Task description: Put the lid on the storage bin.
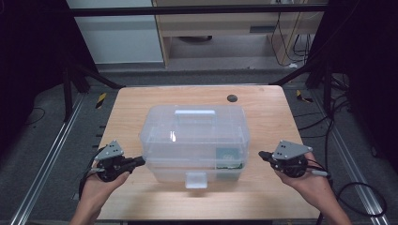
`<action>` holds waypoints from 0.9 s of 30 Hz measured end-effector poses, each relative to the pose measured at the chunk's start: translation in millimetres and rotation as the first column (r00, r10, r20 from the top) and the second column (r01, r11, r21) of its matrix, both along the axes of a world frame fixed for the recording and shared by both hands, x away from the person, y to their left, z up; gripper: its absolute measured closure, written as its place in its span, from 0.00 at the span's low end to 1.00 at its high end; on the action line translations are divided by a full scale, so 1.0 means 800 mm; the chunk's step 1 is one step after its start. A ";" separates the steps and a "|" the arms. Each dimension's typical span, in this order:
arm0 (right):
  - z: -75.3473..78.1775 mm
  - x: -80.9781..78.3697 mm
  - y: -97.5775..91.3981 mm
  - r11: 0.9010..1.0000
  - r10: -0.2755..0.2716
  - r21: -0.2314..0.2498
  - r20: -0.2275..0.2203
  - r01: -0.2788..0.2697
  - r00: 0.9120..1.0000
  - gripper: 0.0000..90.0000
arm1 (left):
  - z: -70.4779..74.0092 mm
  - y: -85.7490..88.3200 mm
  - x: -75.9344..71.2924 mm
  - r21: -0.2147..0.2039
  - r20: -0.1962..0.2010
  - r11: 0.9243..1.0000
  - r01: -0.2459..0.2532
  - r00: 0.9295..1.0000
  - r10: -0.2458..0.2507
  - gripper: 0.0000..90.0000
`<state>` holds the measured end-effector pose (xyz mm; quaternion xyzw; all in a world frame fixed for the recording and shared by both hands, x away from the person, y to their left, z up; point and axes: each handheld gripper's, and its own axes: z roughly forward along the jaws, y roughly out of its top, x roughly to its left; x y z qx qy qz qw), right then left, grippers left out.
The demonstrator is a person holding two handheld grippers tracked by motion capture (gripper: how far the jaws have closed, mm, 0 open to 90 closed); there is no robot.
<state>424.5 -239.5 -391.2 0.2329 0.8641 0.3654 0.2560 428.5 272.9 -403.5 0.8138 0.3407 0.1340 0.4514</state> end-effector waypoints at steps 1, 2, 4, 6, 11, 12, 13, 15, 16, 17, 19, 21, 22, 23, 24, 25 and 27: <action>-0.003 0.000 0.000 1.000 -0.002 -0.001 -0.002 0.002 1.000 1.00 | -0.001 0.000 -0.001 0.007 0.000 1.000 0.002 1.000 -0.002 1.00; -0.005 0.001 0.001 1.000 -0.004 0.000 -0.005 0.004 1.000 1.00 | -0.002 0.000 -0.001 0.011 0.000 1.000 0.003 1.000 -0.003 1.00; -0.010 0.001 0.002 1.000 -0.002 -0.002 -0.014 0.002 1.000 1.00 | -0.004 0.000 -0.003 0.017 -0.003 1.000 0.005 1.000 -0.004 1.00; -0.013 0.002 0.002 1.000 -0.002 -0.003 -0.015 0.002 1.000 1.00 | -0.006 0.001 -0.005 0.041 -0.003 0.999 0.003 1.000 -0.003 0.99; -0.017 0.009 0.000 1.000 -0.025 -0.002 -0.014 0.025 1.000 1.00 | -0.011 0.019 -0.017 0.079 -0.001 0.996 -0.029 1.000 0.029 0.96; -0.018 0.010 -0.001 0.999 -0.036 0.000 -0.012 0.036 0.999 1.00 | -0.011 0.026 -0.018 0.085 0.008 0.995 -0.053 0.999 0.052 0.96; -0.019 0.012 -0.003 0.999 -0.049 0.004 -0.012 0.049 0.999 1.00 | -0.011 0.031 -0.017 0.089 0.015 0.993 -0.071 0.997 0.070 0.95; -0.022 0.018 -0.006 0.997 -0.079 0.008 -0.009 0.079 0.997 1.00 | -0.012 0.043 -0.010 0.087 0.020 0.990 -0.108 0.994 0.107 0.95; -0.024 0.021 -0.008 0.995 -0.100 0.013 -0.013 0.100 0.995 1.00 | -0.012 0.047 -0.006 0.089 0.029 0.989 -0.121 0.993 0.119 0.95; -0.026 0.024 -0.010 0.993 -0.115 0.016 -0.012 0.115 0.993 0.99 | -0.012 0.050 -0.001 0.093 0.039 0.986 -0.139 0.990 0.136 0.92; -0.032 0.030 -0.015 0.987 -0.159 0.023 -0.017 0.160 0.987 0.96 | -0.014 0.054 0.010 0.089 0.059 0.982 -0.166 0.985 0.161 0.84; -0.038 0.038 -0.021 0.981 -0.192 0.028 -0.024 0.192 0.981 0.90 | -0.017 0.057 0.023 0.099 0.088 0.975 -0.199 0.978 0.191 0.74; -0.040 0.042 -0.023 0.976 -0.214 0.035 -0.027 0.215 0.976 0.84 | -0.019 0.057 0.028 0.111 0.101 0.970 -0.215 0.974 0.204 0.64; -0.042 0.046 -0.025 0.973 -0.228 0.039 -0.026 0.229 0.973 0.80 | -0.022 0.059 0.038 0.121 0.102 0.965 -0.234 0.970 0.222 0.56; -0.046 0.052 -0.026 0.967 -0.251 0.045 -0.032 0.252 0.967 0.75 | -0.024 0.062 0.045 0.123 0.102 0.961 -0.247 0.966 0.236 0.48; -0.049 0.057 -0.027 0.961 -0.272 0.047 -0.033 0.273 0.962 0.70 | -0.027 0.063 0.051 0.124 0.104 0.959 -0.257 0.964 0.245 0.44; -0.054 0.067 -0.029 0.948 -0.313 0.050 -0.045 0.315 0.949 0.62 | -0.035 0.068 0.067 0.138 0.088 0.954 -0.267 0.962 0.257 0.36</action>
